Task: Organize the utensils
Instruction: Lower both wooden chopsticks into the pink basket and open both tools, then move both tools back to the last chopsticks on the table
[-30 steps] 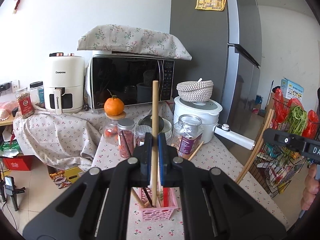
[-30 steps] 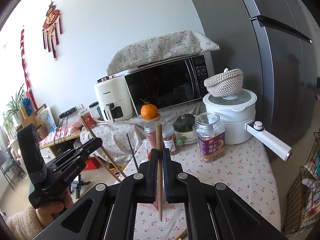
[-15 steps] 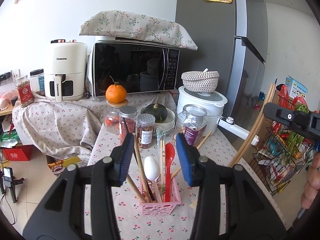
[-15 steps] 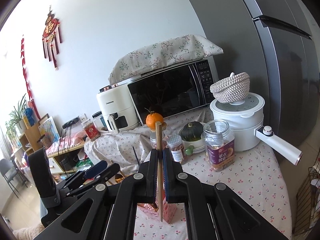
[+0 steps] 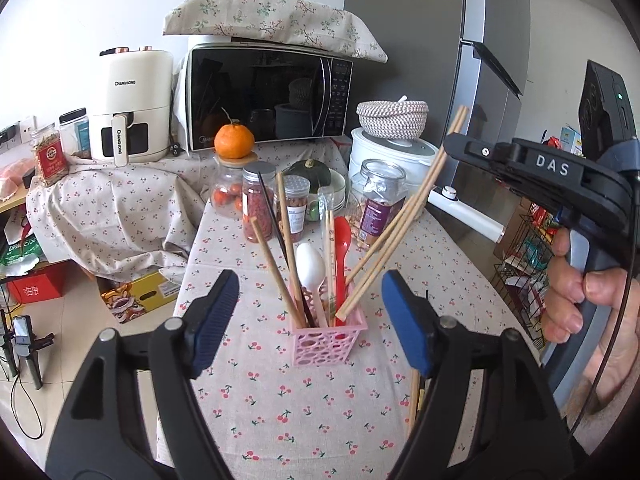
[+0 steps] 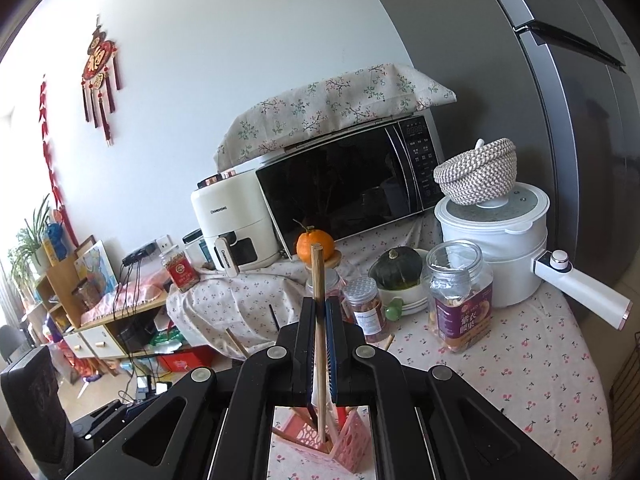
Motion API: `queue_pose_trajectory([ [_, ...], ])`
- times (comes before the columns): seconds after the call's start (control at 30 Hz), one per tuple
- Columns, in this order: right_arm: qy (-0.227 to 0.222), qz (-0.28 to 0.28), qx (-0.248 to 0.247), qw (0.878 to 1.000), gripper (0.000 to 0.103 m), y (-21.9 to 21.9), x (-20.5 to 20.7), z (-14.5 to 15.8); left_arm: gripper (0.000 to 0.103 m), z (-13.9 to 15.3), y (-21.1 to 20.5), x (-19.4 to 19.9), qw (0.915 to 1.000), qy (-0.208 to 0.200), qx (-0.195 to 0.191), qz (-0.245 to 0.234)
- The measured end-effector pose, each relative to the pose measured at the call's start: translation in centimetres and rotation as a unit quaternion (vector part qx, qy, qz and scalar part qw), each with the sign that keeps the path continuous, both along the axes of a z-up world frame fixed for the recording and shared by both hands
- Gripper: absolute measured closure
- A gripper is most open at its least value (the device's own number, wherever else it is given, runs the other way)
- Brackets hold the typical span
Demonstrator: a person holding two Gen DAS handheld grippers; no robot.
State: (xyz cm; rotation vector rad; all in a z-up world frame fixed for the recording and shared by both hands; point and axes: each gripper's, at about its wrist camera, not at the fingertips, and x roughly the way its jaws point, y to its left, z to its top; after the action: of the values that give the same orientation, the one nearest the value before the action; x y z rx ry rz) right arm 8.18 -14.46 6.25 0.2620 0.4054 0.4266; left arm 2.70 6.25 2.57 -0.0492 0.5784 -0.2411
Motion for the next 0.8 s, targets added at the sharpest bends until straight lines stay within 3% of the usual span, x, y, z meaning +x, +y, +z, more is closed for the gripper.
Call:
queue_pose_trajectory([
  [0.2,0.032,0.012,-0.007,0.999,0.095,0.8,1.2,-2.0,0.028,-2.1,-0.4,0.3,0.999,0.04,0.017,-0.009],
  [0.37,0.036,0.011,0.004,0.999,0.074,-0.3,0.9,-2.0,0.021,-3.1,-1.3,0.6,0.9975,0.065,0.024,-0.016],
  [0.43,0.032,0.008,0.007,0.999,0.06,-0.9,0.5,-1.7,0.02,-3.4,-1.7,0.7,0.9966,0.075,0.028,-0.018],
  [0.63,0.04,-0.003,0.013,0.999,0.041,-3.3,-0.5,-1.7,0.017,-4.4,-3.0,0.7,0.995,0.09,0.039,-0.017],
  [0.8,0.068,-0.019,-0.006,0.998,0.033,-5.0,-0.6,-3.0,0.013,-5.1,-4.2,1.1,0.9935,0.103,0.045,-0.017],
])
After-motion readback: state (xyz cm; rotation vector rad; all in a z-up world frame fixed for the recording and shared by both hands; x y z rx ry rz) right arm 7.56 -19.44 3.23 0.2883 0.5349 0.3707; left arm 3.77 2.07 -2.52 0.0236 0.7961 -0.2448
